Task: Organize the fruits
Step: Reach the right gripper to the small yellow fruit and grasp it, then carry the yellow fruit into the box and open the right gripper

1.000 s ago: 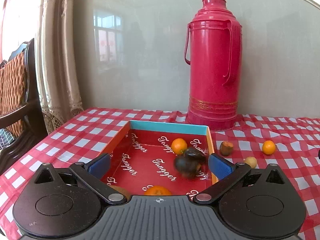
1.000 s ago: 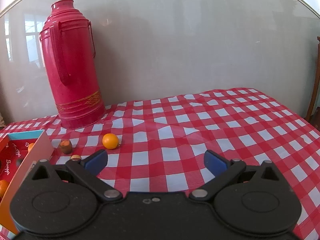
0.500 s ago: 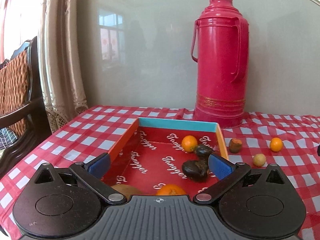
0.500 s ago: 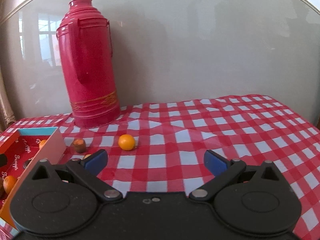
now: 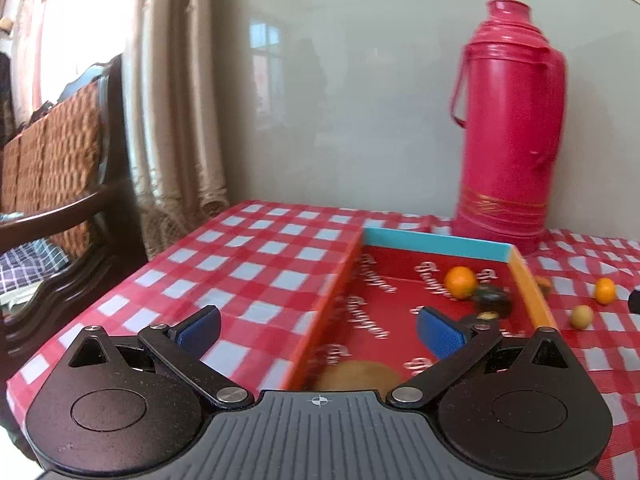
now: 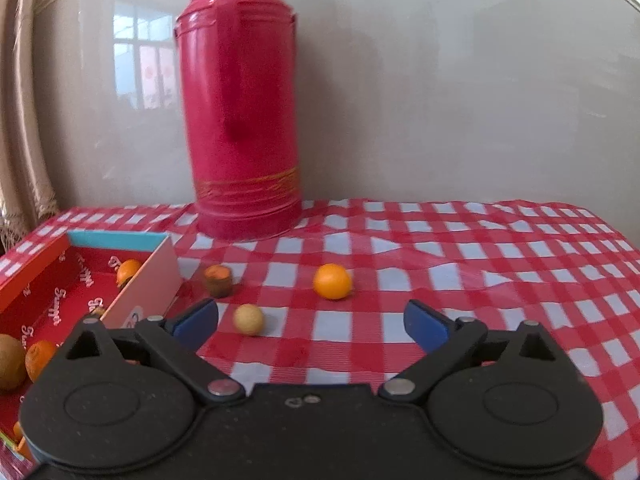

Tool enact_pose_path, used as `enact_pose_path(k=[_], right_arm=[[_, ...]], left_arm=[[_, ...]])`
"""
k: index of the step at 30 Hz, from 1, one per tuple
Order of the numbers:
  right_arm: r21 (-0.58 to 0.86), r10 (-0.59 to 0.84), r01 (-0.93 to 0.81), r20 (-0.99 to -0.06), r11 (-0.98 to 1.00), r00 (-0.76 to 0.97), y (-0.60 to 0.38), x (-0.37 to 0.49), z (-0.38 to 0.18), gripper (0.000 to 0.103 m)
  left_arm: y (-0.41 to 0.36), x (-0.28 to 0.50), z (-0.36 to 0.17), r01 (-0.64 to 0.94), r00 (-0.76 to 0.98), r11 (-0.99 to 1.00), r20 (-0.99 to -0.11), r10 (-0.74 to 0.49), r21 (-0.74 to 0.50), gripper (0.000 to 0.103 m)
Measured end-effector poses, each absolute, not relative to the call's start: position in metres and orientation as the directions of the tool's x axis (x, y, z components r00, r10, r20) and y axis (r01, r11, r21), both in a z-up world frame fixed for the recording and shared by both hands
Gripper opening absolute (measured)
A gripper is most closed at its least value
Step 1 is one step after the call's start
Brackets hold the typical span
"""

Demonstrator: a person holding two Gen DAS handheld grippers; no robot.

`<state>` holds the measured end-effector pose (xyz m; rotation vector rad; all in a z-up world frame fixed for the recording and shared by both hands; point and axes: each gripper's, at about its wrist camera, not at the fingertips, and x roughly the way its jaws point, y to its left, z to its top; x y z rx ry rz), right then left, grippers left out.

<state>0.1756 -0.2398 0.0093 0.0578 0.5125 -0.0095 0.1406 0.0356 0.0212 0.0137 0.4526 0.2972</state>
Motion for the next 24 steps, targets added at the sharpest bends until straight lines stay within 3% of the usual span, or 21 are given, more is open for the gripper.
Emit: enact_pose_path(k=[10, 16, 20, 24], right_arm=[[0.048, 0.040, -0.017, -0.543, 0.999, 0.839, -0.213, 0.205, -0.006, 0.072], [0.039, 0.044, -0.026, -0.616, 0.999, 0.787, -0.205, 0.233, -0.018, 0.048], [0.030, 0.037, -0.023, -0.638, 0.999, 0.769, -0.202, 0.238, -0.023, 0.017], [0.068, 0.053, -0.016, -0.586, 0.998, 0.809, -0.201, 0.229, -0.009, 0.017]], left_arm=[[0.083, 0.133, 0.016, -0.350, 0.832, 0.934, -0.433, 0.347, 0.076, 0.103], [0.101, 0.130, 0.011, -0.376, 0.816, 0.923, -0.441, 0.375, 0.089, 0.103], [0.112, 0.127, 0.012, -0.389, 0.809, 0.917, -0.442, 0.387, 0.090, 0.103], [0.121, 0.121, 0.017, -0.401, 0.810, 0.912, -0.433, 0.396, 0.084, 0.103]])
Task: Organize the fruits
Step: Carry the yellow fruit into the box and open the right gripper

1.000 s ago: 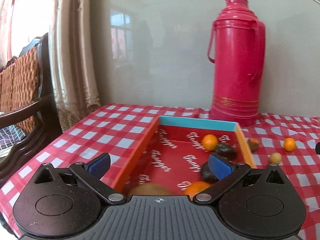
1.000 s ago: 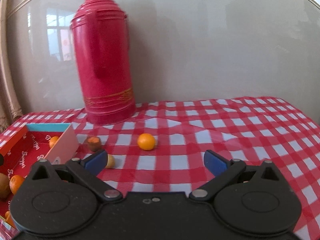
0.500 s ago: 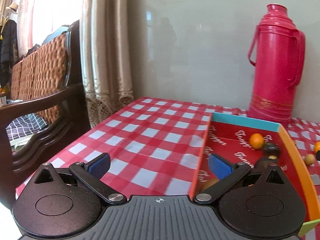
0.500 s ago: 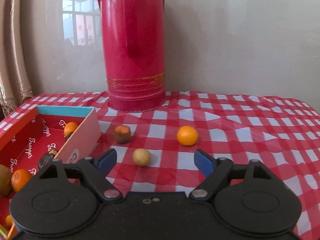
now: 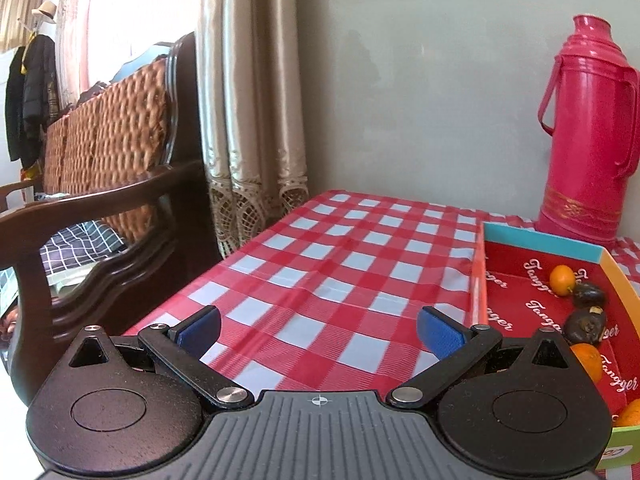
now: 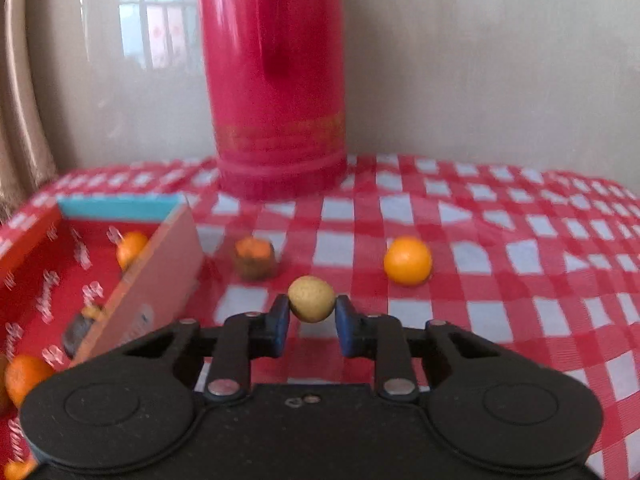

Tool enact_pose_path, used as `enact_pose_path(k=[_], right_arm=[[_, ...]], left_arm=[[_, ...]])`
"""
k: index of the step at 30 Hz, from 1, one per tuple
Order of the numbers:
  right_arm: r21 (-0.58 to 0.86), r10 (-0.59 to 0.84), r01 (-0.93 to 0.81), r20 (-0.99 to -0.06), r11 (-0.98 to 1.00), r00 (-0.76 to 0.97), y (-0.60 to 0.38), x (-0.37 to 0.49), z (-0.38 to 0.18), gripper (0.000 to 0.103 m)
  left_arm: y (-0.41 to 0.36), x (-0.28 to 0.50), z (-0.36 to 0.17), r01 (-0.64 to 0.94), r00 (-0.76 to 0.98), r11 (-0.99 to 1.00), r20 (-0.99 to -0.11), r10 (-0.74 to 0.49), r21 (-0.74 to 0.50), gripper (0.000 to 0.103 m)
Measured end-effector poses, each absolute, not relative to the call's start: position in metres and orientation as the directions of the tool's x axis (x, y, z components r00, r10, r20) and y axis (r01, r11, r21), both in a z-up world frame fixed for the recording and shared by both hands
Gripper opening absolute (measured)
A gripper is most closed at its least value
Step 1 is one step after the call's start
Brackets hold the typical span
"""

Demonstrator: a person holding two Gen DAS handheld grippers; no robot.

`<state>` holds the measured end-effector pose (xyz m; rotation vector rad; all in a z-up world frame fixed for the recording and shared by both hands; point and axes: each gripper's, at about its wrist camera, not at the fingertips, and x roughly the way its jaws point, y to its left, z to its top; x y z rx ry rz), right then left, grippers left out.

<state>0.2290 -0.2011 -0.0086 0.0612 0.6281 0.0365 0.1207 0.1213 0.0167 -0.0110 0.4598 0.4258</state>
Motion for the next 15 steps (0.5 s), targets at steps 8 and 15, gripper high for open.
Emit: enact_pose_path(k=[8, 15], right_arm=[[0.036, 0.187, -0.195, -0.491, 0.980, 0.851, -0.153, 0.187, 0.034, 0.017], [-0.003, 0.272, -0.322, -0.526, 0.947, 0.806, -0.114, 0.168, 0.027, 0.017]], left_arm=[[0.133, 0.110, 0.024, -0.415, 0.809, 0.907, -0.429, 0.402, 0.069, 0.103], [0.132, 0.106, 0.029, -0.416, 0.813, 0.907, -0.422, 0.402, 0.062, 0.103]])
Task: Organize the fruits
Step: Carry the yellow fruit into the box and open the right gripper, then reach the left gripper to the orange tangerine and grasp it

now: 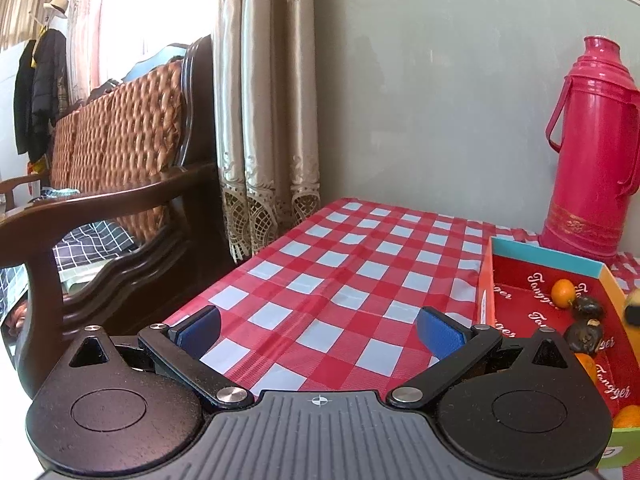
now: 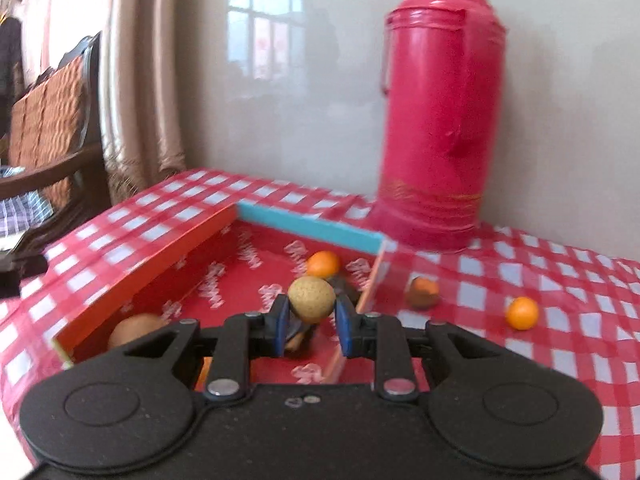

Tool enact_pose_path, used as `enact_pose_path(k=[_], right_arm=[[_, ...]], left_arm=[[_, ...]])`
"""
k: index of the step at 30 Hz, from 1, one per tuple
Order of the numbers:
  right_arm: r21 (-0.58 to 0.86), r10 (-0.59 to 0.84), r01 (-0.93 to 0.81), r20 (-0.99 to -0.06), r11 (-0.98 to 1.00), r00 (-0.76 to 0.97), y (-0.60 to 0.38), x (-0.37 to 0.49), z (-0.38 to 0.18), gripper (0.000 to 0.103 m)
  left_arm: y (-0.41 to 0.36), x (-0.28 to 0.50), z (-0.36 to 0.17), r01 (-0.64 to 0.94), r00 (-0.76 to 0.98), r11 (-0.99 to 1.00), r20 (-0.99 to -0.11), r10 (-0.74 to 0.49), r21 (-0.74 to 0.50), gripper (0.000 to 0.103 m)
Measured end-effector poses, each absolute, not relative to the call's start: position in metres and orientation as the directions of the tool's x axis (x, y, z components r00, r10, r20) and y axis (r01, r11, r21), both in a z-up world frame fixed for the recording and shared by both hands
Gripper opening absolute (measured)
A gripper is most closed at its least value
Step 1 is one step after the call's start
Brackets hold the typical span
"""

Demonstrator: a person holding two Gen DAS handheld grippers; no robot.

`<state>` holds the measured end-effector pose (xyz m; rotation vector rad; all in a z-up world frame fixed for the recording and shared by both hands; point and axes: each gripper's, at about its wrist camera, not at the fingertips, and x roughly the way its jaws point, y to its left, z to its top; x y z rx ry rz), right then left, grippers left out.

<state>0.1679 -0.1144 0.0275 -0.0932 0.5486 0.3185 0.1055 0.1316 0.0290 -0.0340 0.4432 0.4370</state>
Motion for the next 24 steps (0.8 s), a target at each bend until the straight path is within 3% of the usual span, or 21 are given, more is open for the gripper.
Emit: enact_pose_path(k=[2, 4, 6, 7, 12, 24], right_arm=[[-0.006, 0.276, -0.332, -0.540, 0.943, 0.795, -0.109, 0.168, 0.024, 0.017], [-0.009, 0.275, -0.333, -0.541, 0.943, 0.795, -0.106, 0.165, 0.025, 0.028], [-0.032, 0.246, -0.304, -0.507, 0.952, 0.826, -0.106, 0.160, 0.028, 0.090], [-0.035, 0.242, -0.290, -0.463, 0.956, 0.853, -0.110, 0.155, 0.031, 0.097], [0.012, 0.208, -0.218, -0.361, 0.976, 0.909, -0.145, 0.146, 0.048, 0.094], [0.132, -0.057, 0.112, -0.362, 0.985, 0.931, -0.291, 0.145, 0.041, 0.094]], left_arm=[[0.129, 0.104, 0.030, -0.418, 0.812, 0.906, -0.421, 0.405, 0.066, 0.103], [0.128, 0.104, 0.030, -0.419, 0.811, 0.905, -0.421, 0.407, 0.068, 0.103], [0.127, 0.105, 0.029, -0.418, 0.806, 0.905, -0.429, 0.407, 0.073, 0.103], [0.127, 0.106, 0.028, -0.419, 0.805, 0.905, -0.430, 0.408, 0.073, 0.103], [0.120, 0.107, 0.030, -0.421, 0.808, 0.904, -0.425, 0.408, 0.069, 0.103], [0.020, 0.137, 0.036, -0.257, 0.878, 0.965, -0.403, 0.259, 0.061, 0.103]])
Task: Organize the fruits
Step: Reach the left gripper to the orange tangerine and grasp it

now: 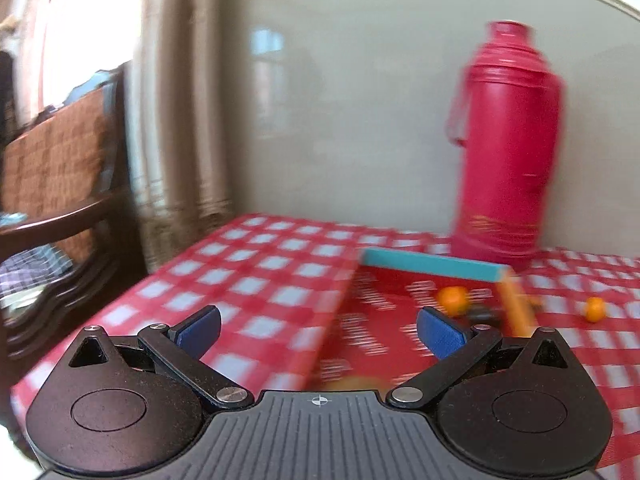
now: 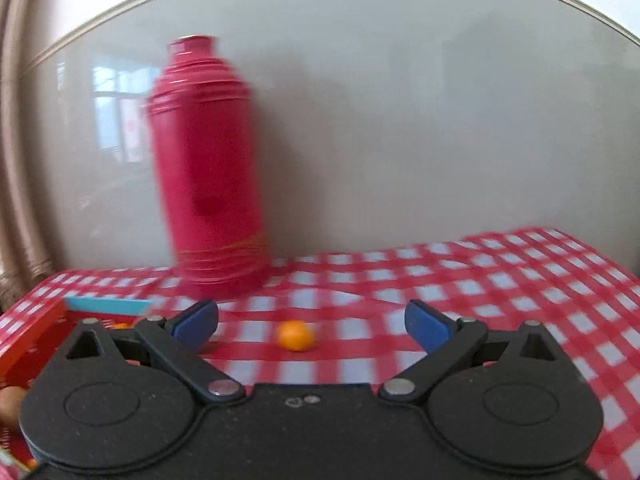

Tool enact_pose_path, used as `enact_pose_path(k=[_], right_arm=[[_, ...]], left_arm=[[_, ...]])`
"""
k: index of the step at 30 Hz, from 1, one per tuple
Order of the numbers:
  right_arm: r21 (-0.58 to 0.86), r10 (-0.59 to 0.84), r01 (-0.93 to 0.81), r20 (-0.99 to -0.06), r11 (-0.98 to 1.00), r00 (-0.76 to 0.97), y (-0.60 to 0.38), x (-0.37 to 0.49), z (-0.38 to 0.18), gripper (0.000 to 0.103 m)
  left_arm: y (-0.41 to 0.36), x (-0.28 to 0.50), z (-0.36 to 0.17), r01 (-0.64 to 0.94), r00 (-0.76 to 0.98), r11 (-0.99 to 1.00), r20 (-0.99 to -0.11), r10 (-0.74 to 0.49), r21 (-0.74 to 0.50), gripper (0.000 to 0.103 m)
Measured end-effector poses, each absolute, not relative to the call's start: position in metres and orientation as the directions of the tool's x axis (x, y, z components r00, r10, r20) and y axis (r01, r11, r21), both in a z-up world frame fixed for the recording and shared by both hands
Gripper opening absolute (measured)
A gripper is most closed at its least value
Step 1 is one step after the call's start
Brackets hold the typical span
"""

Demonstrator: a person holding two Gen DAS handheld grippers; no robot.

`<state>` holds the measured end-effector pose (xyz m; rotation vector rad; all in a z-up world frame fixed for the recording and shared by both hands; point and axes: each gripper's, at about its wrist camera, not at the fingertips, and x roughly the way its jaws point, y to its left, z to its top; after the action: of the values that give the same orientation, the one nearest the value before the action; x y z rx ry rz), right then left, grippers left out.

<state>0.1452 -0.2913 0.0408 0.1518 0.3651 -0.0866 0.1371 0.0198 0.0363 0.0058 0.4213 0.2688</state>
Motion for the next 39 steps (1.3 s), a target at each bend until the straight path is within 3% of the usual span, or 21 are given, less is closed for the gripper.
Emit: enact_pose_path(k=[5, 11, 17, 26, 30, 32, 33, 39], right_arm=[[0.154, -0.127, 0.196, -0.371, 0.969, 0.920, -0.333, 0.142, 0.037, 0.094], [0.013, -0.310, 0.336, -0.353, 0.942, 0.883, -0.369, 0.137, 0.021, 0.094], [0.080, -0.350, 0.403, -0.364, 0.912, 0.863, -0.409, 0.141, 0.011, 0.093], [0.082, -0.344, 0.412, -0.416, 0.907, 0.841, -0.427, 0.154, -0.008, 0.093], [0.071, -0.339, 0.401, -0.415, 0.913, 0.844, -0.428, 0.156, -0.008, 0.093], [0.077, -0.337, 0.401, -0.413, 0.913, 0.846, -0.429, 0.157, -0.008, 0.093], [0.080, -0.336, 0.402, -0.415, 0.912, 0.846, -0.430, 0.158, -0.009, 0.093], [0.131, -0.296, 0.389, -0.448, 0.912, 0.844, -0.430, 0.163, -0.015, 0.093]], left_arm=[[-0.049, 0.158, 0.035, -0.135, 0.903, 0.989, -0.403, 0.149, 0.062, 0.103], [-0.127, 0.183, 0.024, -0.019, 0.914, 0.998, -0.404, 0.043, 0.065, 0.103], [-0.181, 0.217, 0.005, 0.043, 0.893, 0.996, -0.449, -0.003, 0.078, 0.103], [-0.226, 0.263, -0.018, 0.094, 0.865, 0.989, -0.501, -0.026, 0.111, 0.089], [-0.231, 0.280, -0.029, 0.106, 0.837, 0.991, -0.546, -0.041, 0.087, 0.073], [-0.234, 0.286, -0.032, 0.130, 0.815, 0.989, -0.577, -0.063, 0.076, 0.055], [-0.234, 0.288, -0.034, 0.135, 0.810, 0.989, -0.581, -0.073, 0.064, 0.035], [-0.232, 0.279, -0.036, 0.146, 0.808, 0.987, -0.584, -0.077, 0.072, 0.033]])
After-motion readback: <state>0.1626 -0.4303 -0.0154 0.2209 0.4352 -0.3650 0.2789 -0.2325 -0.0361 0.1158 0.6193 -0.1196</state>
